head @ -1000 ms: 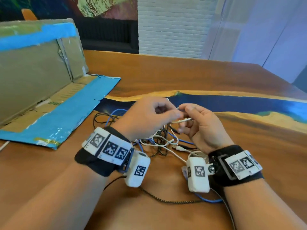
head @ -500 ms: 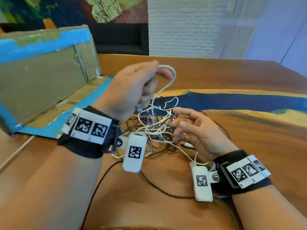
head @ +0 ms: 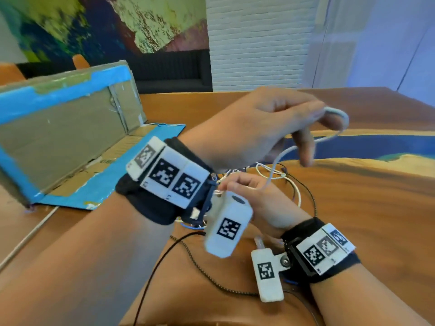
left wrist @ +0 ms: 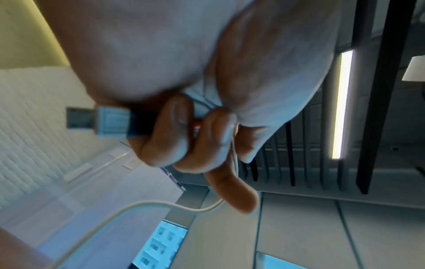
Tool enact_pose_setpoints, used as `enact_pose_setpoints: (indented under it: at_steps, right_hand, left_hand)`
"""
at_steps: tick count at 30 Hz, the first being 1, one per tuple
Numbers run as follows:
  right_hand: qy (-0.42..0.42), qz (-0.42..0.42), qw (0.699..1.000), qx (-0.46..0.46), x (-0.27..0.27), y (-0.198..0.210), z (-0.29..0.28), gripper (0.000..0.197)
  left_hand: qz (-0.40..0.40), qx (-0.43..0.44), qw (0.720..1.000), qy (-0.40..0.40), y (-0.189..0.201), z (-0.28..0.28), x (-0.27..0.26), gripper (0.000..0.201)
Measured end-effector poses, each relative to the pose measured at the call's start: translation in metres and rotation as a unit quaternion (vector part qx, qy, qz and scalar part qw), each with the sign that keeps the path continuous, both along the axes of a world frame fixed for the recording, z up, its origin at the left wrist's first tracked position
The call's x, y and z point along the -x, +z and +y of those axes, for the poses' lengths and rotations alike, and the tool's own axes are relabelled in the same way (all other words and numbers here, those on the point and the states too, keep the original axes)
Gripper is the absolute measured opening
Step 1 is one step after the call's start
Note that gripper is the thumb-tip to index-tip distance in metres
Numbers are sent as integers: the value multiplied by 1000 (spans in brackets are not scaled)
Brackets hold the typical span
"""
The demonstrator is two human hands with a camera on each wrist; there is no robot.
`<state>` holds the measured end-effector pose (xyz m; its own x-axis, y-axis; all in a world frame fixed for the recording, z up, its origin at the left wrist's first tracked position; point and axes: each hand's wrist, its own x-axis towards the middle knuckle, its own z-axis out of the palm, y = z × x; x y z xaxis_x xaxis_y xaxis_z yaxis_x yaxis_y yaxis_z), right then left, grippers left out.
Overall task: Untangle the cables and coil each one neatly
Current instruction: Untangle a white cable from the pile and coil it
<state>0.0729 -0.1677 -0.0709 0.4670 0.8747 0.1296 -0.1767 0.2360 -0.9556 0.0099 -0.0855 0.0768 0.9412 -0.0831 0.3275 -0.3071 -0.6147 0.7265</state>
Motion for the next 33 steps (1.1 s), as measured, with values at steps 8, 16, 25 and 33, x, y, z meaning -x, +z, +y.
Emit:
enact_pose_setpoints:
  at_steps: [8,16,25,33]
  right_hand:
    - [-124,182,965,-143,-33,10,-14,36]
    - [-147,227,941,-202,-42,16,-25,31]
    - [-21,151,987,-48,-31,-6,-12,54]
    - [-26,120,991,-52,-32,-15,-3,63]
  left_hand:
    - [68,-127,983,116,-42,58,14,14]
    - [225,-243,937,115,-85,72,22,30]
    - [-99,-30,970,222,3,67,-4,42]
    - [-181,-90,973,108,40,8,-19,32]
